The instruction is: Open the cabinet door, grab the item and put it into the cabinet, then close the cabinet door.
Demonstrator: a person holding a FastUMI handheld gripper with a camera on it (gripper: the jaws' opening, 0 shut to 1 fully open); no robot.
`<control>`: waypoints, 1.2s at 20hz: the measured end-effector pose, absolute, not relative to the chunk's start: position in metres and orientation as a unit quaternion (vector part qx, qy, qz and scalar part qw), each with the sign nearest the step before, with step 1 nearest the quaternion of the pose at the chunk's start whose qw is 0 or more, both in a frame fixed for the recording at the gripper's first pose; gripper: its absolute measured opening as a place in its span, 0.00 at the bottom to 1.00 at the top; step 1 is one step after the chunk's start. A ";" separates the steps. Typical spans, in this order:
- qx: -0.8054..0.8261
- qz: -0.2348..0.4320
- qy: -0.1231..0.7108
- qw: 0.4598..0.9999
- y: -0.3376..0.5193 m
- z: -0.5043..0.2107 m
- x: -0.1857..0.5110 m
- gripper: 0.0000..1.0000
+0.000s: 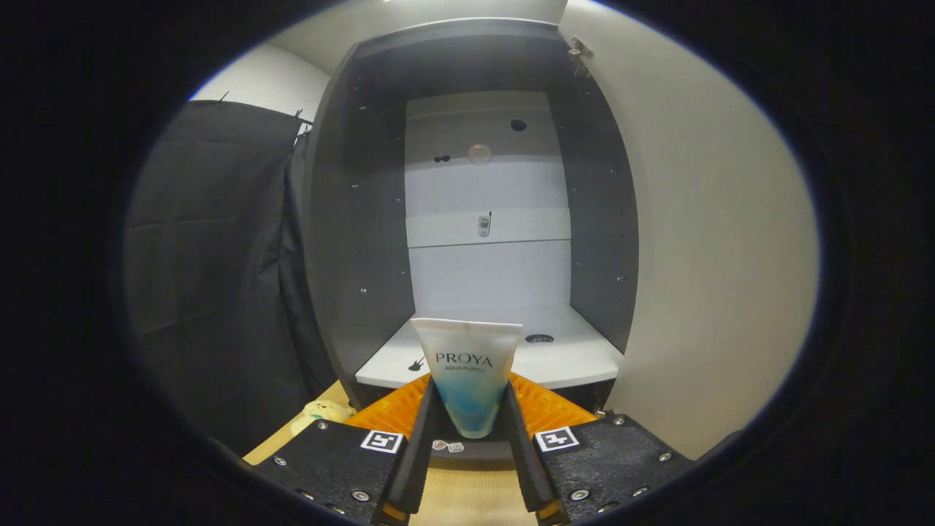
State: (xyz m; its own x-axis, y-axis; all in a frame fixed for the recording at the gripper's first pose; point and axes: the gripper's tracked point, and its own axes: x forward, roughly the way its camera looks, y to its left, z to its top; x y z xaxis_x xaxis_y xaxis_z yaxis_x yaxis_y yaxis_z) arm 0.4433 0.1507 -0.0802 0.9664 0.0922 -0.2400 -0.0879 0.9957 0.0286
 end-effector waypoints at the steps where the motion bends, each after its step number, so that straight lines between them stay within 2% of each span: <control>1: 0.009 0.044 0.120 0.992 0.149 -0.076 0.450 0.51; 9: 0.011 0.038 0.114 0.993 0.145 -0.059 0.510 0.51; 16: 0.037 0.036 0.163 0.985 0.145 -0.081 0.561 0.51; 24: 0.028 0.046 0.201 0.978 0.150 -0.112 0.577 0.51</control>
State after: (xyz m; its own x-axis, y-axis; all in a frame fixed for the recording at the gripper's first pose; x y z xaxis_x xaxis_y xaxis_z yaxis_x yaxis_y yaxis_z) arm 0.5771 0.1504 -0.1123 0.9148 0.1015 -0.3909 -0.0790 0.9942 0.0733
